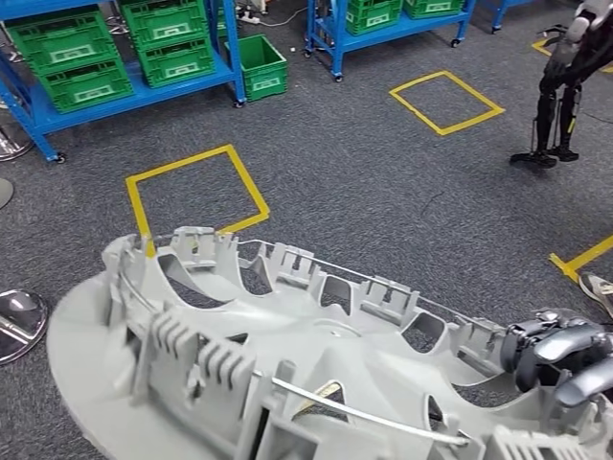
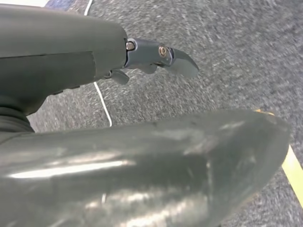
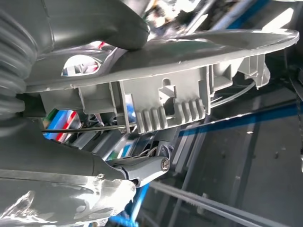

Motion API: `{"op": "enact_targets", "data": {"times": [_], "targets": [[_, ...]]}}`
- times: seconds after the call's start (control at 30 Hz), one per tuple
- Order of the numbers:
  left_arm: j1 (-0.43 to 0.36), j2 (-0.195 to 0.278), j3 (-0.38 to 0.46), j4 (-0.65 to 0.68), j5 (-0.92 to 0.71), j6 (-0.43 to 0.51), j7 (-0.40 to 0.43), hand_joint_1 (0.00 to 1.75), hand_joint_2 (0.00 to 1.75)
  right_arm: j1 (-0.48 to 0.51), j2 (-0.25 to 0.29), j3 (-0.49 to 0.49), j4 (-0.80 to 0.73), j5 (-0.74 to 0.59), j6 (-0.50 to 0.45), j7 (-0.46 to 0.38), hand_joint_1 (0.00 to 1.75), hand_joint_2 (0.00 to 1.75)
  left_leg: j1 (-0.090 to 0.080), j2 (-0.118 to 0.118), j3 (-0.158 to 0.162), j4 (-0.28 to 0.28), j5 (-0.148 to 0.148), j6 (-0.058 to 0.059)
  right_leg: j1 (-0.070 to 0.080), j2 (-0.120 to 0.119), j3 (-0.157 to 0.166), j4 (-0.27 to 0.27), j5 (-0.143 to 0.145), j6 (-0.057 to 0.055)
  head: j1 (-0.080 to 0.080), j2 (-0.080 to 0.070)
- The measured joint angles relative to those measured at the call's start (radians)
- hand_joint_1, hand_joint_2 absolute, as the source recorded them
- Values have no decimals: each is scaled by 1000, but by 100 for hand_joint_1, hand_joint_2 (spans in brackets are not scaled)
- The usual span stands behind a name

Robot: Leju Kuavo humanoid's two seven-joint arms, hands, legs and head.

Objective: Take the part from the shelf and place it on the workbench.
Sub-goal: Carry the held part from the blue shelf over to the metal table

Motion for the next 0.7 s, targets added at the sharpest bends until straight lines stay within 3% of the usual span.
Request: {"op": "enact_targets", "data": {"times": [0.03,0.07,0.13,0.17,0.2,0.27,0.33,0.4,0.43,0.47,0.5,0.57,0.6,0.67,0.7], "targets": [[-1,0,0,0,0,0,1,0,0,1,8,-38,-1,6,22,0,175,175,0,13,2,0,-2,-1,0,-6,29,-49,27,-1,1,0],[-2,-1,0,0,0,0,3,0,0,0,16,-65,-1,13,32,0,175,175,-1,24,6,0,-4,-4,1,-24,72,-121,59,-3,2,0],[-4,-1,0,0,1,0,6,0,0,-2,29,-106,-2,23,41,0,175,175,-7,43,13,1,-10,-12,7,-70,141,-243,93,-13,4,0],[-5,-1,0,0,2,0,7,0,0,-3,35,-119,-2,26,42,0,175,175,-10,52,15,2,-12,-16,10,-82,154,-268,97,-20,4,0],[-5,0,0,0,3,0,9,0,0,-5,42,-131,-2,29,43,0,175,175,-13,62,15,2,-13,-21,12,-80,153,-274,94,-26,4,0],[-6,0,0,0,3,2,12,0,0,-2,56,-148,-5,38,44,0,175,175,-12,72,15,3,-18,-31,10,-53,146,-274,100,-37,3,0],[-7,-2,0,0,4,4,15,0,0,3,72,-156,-11,52,45,0,175,175,-10,37,-2,43,-52,-42,5,-28,142,-277,105,-46,1,0],[-5,-5,0,0,4,8,16,0,0,10,88,-157,-20,66,46,0,175,175,-8,-9,-56,159,-118,-47,2,-4,138,-278,108,-51,-2,0],[-2,-5,0,0,4,9,16,0,0,15,96,-156,-22,71,46,0,175,175,-8,-17,-87,222,-144,-47,2,9,136,-278,109,-53,-3,0],[0,-6,0,0,4,11,17,0,0,22,104,-156,-23,76,46,0,175,175,-8,-21,-111,267,-153,-47,2,23,135,-278,109,-53,-3,0],[1,-6,0,0,5,12,17,0,0,28,110,-155,-24,79,46,0,175,175,-8,-24,-119,276,-142,-46,1,38,135,-277,110,-53,-4,0],[0,-6,0,0,6,14,17,0,0,36,119,-155,-24,86,46,0,175,175,-5,-39,-87,198,-74,-44,-1,67,135,-277,113,-49,-4,0],[0,-6,0,0,7,14,17,0,0,37,122,-153,-25,89,45,0,175,175,-1,-67,-59,136,-40,-44,-1,80,133,-276,114,-46,-4,0],[-2,-7,0,0,7,15,16,0,0,36,126,-149,-26,98,38,0,175,175,8,-122,-19,40,-11,-43,-1,106,122,-270,118,-36,-5,0],[-2,-8,0,0,7,17,15,0,0,35,126,-145,-26,101,32,0,175,175,10,-135,-13,23,-12,-40,-1,119,116,-269,122,-30,-6,0]]}}
